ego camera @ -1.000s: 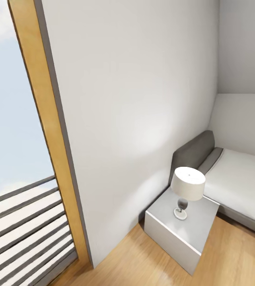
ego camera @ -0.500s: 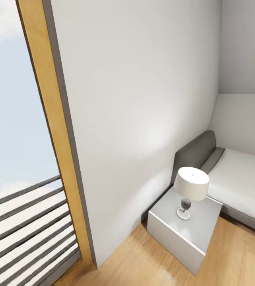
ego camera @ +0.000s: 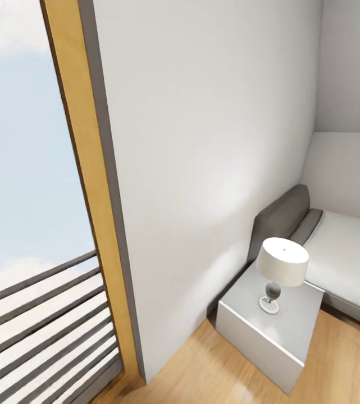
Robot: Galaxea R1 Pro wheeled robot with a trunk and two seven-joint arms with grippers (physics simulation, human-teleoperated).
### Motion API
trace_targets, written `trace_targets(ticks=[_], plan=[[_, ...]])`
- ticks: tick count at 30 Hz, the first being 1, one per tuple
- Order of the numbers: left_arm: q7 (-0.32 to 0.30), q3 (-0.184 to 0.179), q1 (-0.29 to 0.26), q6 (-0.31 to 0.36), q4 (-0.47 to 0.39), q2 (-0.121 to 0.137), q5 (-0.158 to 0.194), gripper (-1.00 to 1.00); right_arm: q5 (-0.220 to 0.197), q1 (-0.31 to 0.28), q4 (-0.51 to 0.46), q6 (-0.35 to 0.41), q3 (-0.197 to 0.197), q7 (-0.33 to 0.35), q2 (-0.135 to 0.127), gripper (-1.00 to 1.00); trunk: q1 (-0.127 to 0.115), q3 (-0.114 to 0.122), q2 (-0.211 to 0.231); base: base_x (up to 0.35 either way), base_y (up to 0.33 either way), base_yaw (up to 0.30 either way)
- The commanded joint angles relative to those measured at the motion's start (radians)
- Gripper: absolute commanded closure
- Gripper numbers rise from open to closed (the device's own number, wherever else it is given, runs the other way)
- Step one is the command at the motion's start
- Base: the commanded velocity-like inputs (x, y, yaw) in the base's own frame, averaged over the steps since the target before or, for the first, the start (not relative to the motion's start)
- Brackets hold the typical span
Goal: Attach the digital camera to the camera tripod in the bedroom.
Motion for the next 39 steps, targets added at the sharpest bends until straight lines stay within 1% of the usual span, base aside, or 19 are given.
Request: trace_targets(ticks=[1,17,28,39], plan=[[0.0,0.004,0.001,-0.001,-0.002,0.0,0.004,-1.0,0.004,-0.001,0.001,0.002,0.003,0.003,0.0,-1.0,0.0,-0.001,-0.001,0.009,0.051,0.0],[0.0,0.004,0.001,-0.001,-0.002,-0.001,0.004,-1.0,0.004,-0.001,0.001,0.002,0.003,0.003,0.0,-1.0,0.0,-0.001,-0.001,-0.001,0.005,0.0],[0.0,0.004,0.001,-0.001,-0.002,-0.002,0.004,-1.0,0.004,-0.001,0.001,0.002,0.003,0.003,0.0,-1.0,0.0,-0.001,-0.001,-0.13,0.124,0.0],[0.0,0.004,0.001,-0.001,-0.002,-0.002,0.004,-1.0,0.004,-0.001,0.001,0.002,0.003,0.003,0.001,-1.0,0.0,-0.001,-0.001,-0.022,0.021,0.0]])
